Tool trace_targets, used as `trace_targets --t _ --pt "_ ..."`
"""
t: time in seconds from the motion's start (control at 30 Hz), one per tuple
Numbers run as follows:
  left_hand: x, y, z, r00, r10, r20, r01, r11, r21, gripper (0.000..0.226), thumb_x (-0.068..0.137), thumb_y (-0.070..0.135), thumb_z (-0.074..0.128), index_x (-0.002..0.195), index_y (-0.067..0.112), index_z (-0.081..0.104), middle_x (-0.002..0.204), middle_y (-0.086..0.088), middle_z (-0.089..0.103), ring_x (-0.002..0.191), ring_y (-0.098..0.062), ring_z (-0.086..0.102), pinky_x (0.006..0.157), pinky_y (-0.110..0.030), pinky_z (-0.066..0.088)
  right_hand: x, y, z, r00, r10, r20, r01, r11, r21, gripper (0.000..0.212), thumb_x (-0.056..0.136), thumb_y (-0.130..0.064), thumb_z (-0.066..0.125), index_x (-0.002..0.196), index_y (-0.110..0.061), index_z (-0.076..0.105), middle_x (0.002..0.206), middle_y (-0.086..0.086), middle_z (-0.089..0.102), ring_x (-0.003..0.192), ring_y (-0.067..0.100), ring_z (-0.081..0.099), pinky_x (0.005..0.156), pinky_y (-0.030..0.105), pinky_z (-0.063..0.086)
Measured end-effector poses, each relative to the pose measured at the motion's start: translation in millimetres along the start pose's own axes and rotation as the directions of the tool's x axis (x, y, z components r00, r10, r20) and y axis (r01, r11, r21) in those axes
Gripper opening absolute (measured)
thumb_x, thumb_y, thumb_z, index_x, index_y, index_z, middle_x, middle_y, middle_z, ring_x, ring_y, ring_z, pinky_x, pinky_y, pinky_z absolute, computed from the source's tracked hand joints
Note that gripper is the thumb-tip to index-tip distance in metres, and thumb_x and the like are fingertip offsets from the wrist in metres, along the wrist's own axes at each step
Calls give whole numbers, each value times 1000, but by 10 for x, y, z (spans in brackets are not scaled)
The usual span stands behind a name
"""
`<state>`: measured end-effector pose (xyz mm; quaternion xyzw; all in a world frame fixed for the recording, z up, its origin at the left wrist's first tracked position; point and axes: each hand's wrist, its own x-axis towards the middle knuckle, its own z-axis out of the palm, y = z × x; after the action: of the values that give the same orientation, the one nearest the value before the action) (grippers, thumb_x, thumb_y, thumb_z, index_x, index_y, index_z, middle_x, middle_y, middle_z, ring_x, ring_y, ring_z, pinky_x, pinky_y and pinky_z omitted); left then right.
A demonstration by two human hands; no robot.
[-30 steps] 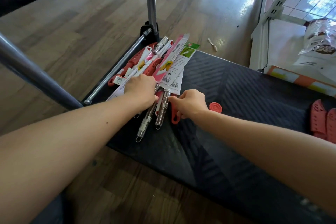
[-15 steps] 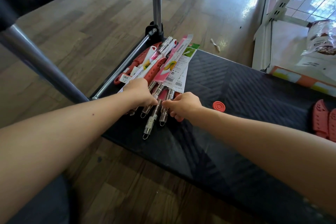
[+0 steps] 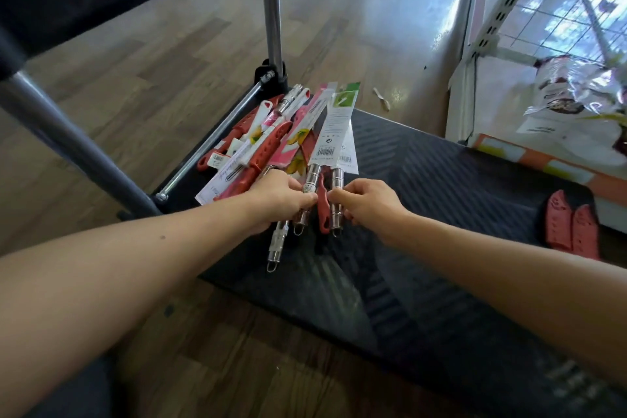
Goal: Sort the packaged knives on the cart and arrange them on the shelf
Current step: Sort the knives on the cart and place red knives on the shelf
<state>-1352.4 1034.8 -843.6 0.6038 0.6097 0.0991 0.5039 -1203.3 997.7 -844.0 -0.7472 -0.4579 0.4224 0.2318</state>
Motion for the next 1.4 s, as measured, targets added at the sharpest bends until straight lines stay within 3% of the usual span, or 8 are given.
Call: trace_targets --t 0.23,0.43,0.53,0.63,0.73,0.83,0.97,1.4 --pt "-42 290 213 996 83 -34 -84 996 -42 30 88 22 61 112 3 63 104 -11 66 104 -28 61 97 -41 48 -127 199 -389 999 -16 -36 17 999 41 14 85 -31 64 84 -17 65 64 -3 62 58 8 56 64 22 49" --pt "-93 472 528 998 69 9 -67 989 -131 15 90 17 59 76 12 63 89 -12 63 82 -21 57 78 -32 49 -281 403 -685 999 8 32 -14 983 184 18 91 -23 57 79 -16 68 52 -2 52 44 5 45 46 17 39" --pt "-88 530 697 996 58 70 -44 981 -189 18 92 12 56 77 5 63 88 -16 63 78 -22 58 84 -37 53 -378 513 -824 998 26 49 -40 944 326 22 93 -19 53 78 -12 67 45 -6 49 34 1 40 38 14 34" --pt "-109 600 854 989 71 128 -38 969 -246 24 94 9 51 72 5 59 72 -7 58 63 -13 54 63 -22 54 -477 660 -945 998 32 60 -55 903 427 22 95 -15 50 81 -10 66 55 -5 58 35 1 40 39 14 36" --pt "-146 639 996 983 78 168 -33 967 -252 18 96 8 48 87 0 62 75 -4 56 65 -10 53 61 -19 52 -584 848 -1017 998 56 30 -64 889 453 18 94 -13 52 82 -8 66 55 -1 55 38 1 43 40 13 40" --pt "-172 616 1119 975 77 209 -37 981 -188 21 96 7 47 99 -7 62 81 -6 58 72 -13 57 70 -26 54 -693 1042 -1056 992 123 -14 -101 872 479 12 91 -11 58 80 -9 64 61 2 56 37 0 47 39 14 44" --pt "-182 558 1294 968 53 245 -38 997 -65 24 94 11 52 72 8 62 91 -15 64 86 -24 60 94 -44 51 -772 1235 -1086 978 200 -53 -152 868 473 7 89 -12 62 82 -9 61 65 3 57 35 0 48 39 14 45" --pt "-225 718 1750 998 13 55 -23 982 187 24 87 28 62 101 9 68 102 -9 68 94 -22 63 75 -24 43 -729 1333 -1068 960 246 -137 -159 875 458 9 87 -15 65 82 -10 59 65 2 58 41 5 50 41 16 46"
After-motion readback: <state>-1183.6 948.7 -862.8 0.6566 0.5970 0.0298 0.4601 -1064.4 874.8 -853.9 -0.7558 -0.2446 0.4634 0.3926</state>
